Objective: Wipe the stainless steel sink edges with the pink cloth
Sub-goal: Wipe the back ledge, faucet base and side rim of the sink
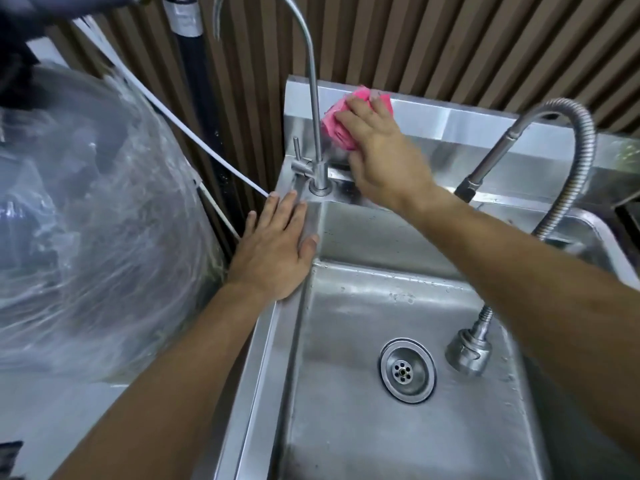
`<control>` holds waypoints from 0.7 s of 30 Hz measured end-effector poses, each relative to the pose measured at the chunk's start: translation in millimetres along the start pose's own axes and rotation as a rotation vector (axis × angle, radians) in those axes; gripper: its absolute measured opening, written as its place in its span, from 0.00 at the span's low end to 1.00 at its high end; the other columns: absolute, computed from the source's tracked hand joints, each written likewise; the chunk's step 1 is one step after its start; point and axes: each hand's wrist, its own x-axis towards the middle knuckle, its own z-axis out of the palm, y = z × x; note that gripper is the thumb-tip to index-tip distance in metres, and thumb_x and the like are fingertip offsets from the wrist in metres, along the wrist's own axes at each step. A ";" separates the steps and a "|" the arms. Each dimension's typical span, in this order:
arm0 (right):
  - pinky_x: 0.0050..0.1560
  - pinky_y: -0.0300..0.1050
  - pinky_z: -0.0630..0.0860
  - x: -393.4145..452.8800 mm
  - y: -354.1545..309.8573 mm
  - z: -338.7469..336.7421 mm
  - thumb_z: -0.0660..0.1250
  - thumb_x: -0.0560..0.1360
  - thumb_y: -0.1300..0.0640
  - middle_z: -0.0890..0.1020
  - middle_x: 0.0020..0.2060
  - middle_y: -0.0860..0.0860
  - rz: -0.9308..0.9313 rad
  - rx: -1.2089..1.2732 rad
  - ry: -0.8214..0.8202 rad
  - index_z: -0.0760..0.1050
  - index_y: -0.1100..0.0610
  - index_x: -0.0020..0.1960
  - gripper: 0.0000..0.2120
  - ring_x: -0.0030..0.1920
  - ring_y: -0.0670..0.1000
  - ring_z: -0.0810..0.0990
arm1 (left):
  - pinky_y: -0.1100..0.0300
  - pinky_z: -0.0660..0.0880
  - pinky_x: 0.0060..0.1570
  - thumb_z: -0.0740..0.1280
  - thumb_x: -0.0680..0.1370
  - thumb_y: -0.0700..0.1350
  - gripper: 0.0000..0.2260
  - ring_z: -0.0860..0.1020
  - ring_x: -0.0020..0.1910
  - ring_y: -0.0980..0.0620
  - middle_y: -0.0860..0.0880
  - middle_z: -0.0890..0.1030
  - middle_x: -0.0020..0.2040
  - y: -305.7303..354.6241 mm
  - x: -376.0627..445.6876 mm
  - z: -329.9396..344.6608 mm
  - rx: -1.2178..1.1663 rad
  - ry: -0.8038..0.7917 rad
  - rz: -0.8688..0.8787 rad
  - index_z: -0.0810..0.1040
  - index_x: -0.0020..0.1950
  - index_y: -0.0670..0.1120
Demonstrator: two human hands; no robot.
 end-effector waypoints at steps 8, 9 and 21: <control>0.83 0.55 0.44 -25.0 -35.6 96.9 0.52 0.85 0.48 0.56 0.83 0.56 0.311 0.093 0.136 0.52 0.60 0.84 0.31 0.84 0.56 0.49 | 0.41 0.46 0.82 0.49 0.86 0.57 0.28 0.43 0.84 0.48 0.53 0.46 0.86 -3.3 3.4 3.0 -0.008 0.017 0.008 0.52 0.85 0.49; 0.83 0.55 0.44 -28.1 -33.1 98.9 0.50 0.85 0.47 0.57 0.83 0.57 0.316 0.038 0.125 0.54 0.60 0.83 0.30 0.84 0.56 0.50 | 0.41 0.46 0.81 0.50 0.86 0.58 0.28 0.43 0.84 0.48 0.52 0.46 0.86 -2.5 3.5 3.4 -0.007 0.015 0.011 0.52 0.85 0.49; 0.83 0.55 0.39 -60.2 9.6 76.1 0.47 0.86 0.48 0.54 0.83 0.59 0.535 -0.185 -0.025 0.50 0.61 0.84 0.30 0.83 0.61 0.48 | 0.41 0.45 0.82 0.47 0.85 0.58 0.29 0.44 0.85 0.47 0.51 0.47 0.86 -2.3 0.6 0.6 0.014 -0.001 0.021 0.53 0.85 0.48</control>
